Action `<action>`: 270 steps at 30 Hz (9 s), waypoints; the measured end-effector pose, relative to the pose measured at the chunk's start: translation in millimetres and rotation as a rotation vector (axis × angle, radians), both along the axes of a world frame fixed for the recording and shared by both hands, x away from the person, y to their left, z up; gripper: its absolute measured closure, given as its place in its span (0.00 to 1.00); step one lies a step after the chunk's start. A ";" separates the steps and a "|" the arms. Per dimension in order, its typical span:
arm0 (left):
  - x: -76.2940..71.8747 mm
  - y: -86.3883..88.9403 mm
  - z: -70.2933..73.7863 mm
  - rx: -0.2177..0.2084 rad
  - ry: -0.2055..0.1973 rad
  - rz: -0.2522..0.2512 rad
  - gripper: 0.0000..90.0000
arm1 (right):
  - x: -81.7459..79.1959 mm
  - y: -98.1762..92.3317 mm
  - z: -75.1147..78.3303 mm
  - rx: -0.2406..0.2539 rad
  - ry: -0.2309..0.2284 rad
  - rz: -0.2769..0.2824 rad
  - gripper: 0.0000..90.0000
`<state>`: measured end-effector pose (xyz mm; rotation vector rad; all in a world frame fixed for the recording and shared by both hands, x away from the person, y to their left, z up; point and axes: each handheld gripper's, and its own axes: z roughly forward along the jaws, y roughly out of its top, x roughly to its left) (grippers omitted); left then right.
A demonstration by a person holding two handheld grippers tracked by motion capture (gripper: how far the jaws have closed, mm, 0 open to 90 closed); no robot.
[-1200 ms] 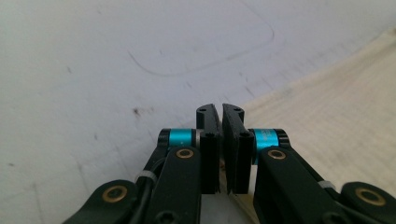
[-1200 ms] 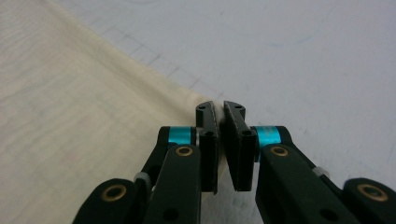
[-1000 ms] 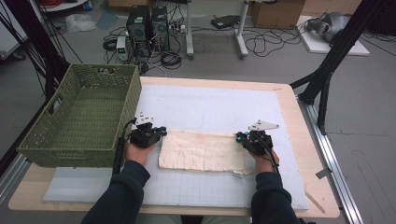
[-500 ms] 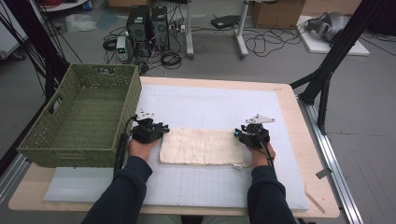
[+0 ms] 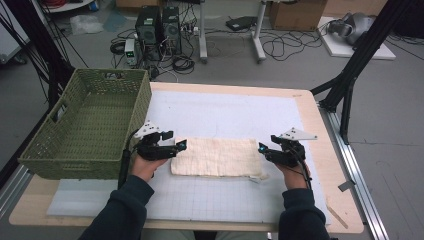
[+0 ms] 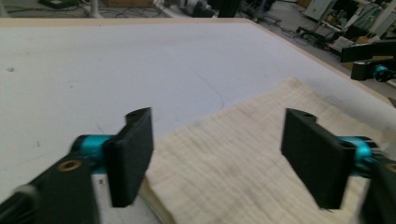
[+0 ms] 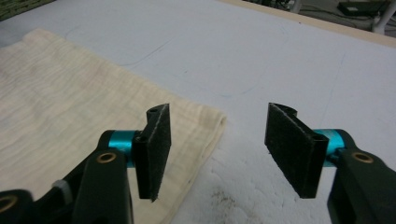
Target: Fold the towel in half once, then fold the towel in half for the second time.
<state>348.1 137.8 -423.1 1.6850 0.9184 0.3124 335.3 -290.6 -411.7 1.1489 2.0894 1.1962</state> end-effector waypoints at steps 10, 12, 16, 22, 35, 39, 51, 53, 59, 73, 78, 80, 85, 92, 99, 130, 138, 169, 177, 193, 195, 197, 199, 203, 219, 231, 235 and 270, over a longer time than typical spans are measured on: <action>-13.4 5.3 0.7 -0.024 -0.048 0.004 0.20 | -22.7 -5.7 0.6 -0.001 -0.006 -0.005 0.21; -12.7 5.6 -1.2 -0.006 -0.040 0.001 0.22 | -22.0 -6.5 0.0 -0.012 -0.006 -0.020 0.17; -13.9 5.3 -0.7 0.002 -0.052 0.002 0.23 | -19.3 -9.0 -2.1 -0.017 -0.008 -0.038 0.13; -15.9 5.8 -2.6 0.003 -0.046 0.009 0.23 | -20.8 -12.4 -1.6 -0.010 -0.033 -0.053 0.13; -14.3 9.8 -4.0 0.003 -0.022 0.029 0.24 | -19.3 -14.0 -2.0 0.007 -0.029 -0.058 0.13; -13.5 10.5 -4.2 -0.001 -0.020 0.027 0.24 | -20.0 -13.8 -1.7 0.008 -0.026 -0.057 0.13; -1.0 5.4 5.9 -0.015 -0.020 0.067 0.25 | -19.9 -13.6 -2.0 0.032 -0.011 -0.032 0.13; 3.7 2.8 9.1 -0.013 -0.024 0.074 0.25 | -19.4 -14.6 -1.9 0.031 -0.012 -0.032 0.13; 20.2 -2.3 8.4 0.024 0.023 0.090 0.36 | -17.3 -14.2 -2.4 0.040 -0.001 -0.034 0.13; 45.4 -12.6 -12.8 0.205 0.113 0.115 0.48 | -16.1 -14.1 -5.2 0.041 0.035 -0.044 0.13; 47.1 -15.5 -17.9 0.287 0.106 0.138 0.58 | -16.1 -13.9 -5.3 0.041 0.034 -0.041 0.13; 47.8 -14.9 -19.3 0.296 0.108 0.130 0.62 | -16.1 -13.7 -5.6 0.038 0.037 -0.037 0.13; 49.0 -16.4 -25.6 0.308 0.152 0.083 0.69 | -16.1 -13.1 -5.8 0.040 0.040 -0.037 0.13; 46.6 -15.2 -27.2 0.322 0.129 0.085 0.81 | -15.9 -12.8 -6.2 0.037 0.040 -0.035 0.13; 44.6 -13.7 -28.1 0.312 0.122 0.065 0.93 | -12.1 -11.2 -6.9 0.047 0.054 -0.032 0.16; 46.8 -7.9 -29.7 0.228 0.170 0.071 0.93 | 74.3 24.3 -34.5 -0.045 0.223 0.136 0.85; 44.8 -4.1 -28.5 0.194 0.156 0.087 0.94 | 69.5 21.9 -33.0 -0.053 0.216 0.132 0.94; -0.3 0.8 -6.3 0.101 -0.014 -0.014 0.94 | 13.1 6.7 -10.3 0.009 0.003 0.173 0.94; -12.6 3.6 -6.5 0.112 -0.027 -0.051 0.93 | -4.3 4.1 -14.8 0.021 0.011 0.200 0.93; -34.9 5.2 -10.4 0.140 -0.023 -0.094 0.92 | -29.2 4.6 -16.2 -0.005 0.009 0.232 0.93; -36.3 5.3 -11.3 0.138 -0.002 -0.095 0.89 | -30.6 5.1 -17.4 -0.024 0.014 0.239 0.93; -37.1 5.4 -9.4 0.104 0.015 -0.078 0.73 | -31.8 5.0 -18.3 -0.022 0.020 0.241 0.93; -38.2 7.3 -4.5 0.062 0.004 -0.067 0.61 | -32.8 4.4 -17.9 -0.022 0.013 0.241 0.93; -41.0 9.6 5.7 0.011 -0.035 -0.047 0.58 | -35.8 4.5 -17.6 -0.026 0.014 0.247 0.93; -33.2 -17.5 -17.2 0.212 0.062 -0.112 0.73 | -44.9 -6.1 18.5 0.124 -0.075 0.110 0.52; -34.8 -18.3 -20.6 0.235 0.091 -0.125 0.76 | 0.8 38.5 -1.8 -0.050 0.065 0.068 0.56; -33.5 -14.1 -21.0 0.226 0.100 -0.116 0.76 | -4.4 39.3 -12.0 -0.063 0.112 0.117 0.57; -32.9 -19.5 -26.4 0.296 0.093 -0.106 0.80 | -47.8 -0.1 -1.3 0.048 -0.004 0.117 0.50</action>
